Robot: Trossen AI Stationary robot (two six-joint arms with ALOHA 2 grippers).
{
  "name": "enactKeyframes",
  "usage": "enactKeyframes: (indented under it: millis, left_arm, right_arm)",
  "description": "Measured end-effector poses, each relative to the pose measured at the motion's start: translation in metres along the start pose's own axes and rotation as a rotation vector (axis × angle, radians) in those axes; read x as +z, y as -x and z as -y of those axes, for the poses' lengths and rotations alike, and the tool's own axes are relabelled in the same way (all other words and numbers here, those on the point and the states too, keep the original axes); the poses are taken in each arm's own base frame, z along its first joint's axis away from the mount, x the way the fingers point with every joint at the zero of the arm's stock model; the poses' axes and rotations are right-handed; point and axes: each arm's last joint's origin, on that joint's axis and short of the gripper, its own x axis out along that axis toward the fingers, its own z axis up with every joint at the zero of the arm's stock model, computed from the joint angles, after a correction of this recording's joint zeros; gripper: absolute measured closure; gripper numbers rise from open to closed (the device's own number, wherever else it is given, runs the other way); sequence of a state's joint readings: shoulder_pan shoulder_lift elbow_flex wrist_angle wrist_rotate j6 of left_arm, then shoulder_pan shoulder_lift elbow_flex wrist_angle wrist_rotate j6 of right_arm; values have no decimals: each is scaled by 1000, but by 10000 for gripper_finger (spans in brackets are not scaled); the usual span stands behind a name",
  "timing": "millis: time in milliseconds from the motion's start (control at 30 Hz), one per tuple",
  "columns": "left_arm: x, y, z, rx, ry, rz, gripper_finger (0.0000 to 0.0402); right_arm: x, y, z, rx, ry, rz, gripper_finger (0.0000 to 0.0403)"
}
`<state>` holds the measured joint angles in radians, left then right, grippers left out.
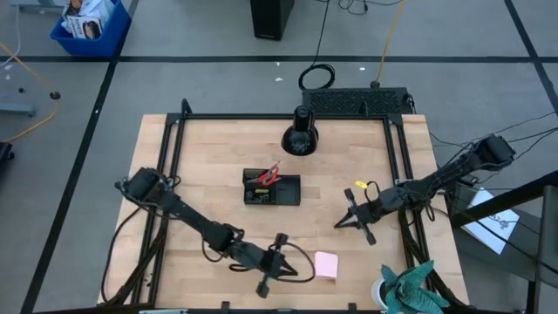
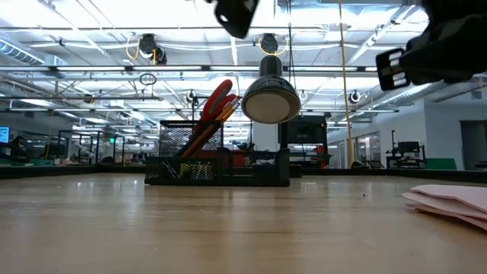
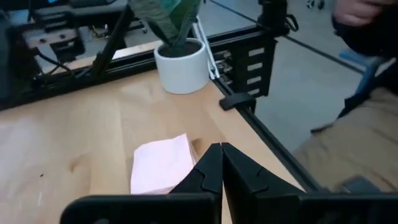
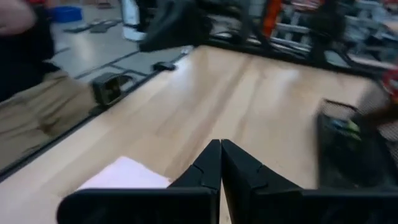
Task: Pick and place office supplies into organizer
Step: Put the top sticky note into the desk organizer
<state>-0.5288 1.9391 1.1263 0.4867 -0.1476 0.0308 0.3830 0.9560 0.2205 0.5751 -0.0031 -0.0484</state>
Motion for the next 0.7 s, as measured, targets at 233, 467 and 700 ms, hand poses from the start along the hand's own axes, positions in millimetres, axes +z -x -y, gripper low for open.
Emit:
enactKeyframes:
  millis: [233, 467, 700]
  left_arm:
    - [-4, -21, 0, 2, 26, -124, 396]
    - [-9, -25, -5, 39, 25, -168, 396]
    - [-11, -20, -1, 148, -13, -234, 398]
  right_arm:
    - [18, -20, -24, 34, 87, -84, 398]
    - [29, -43, -39, 56, 81, -243, 398]
    - [24, -54, -51, 64, 79, -282, 398]
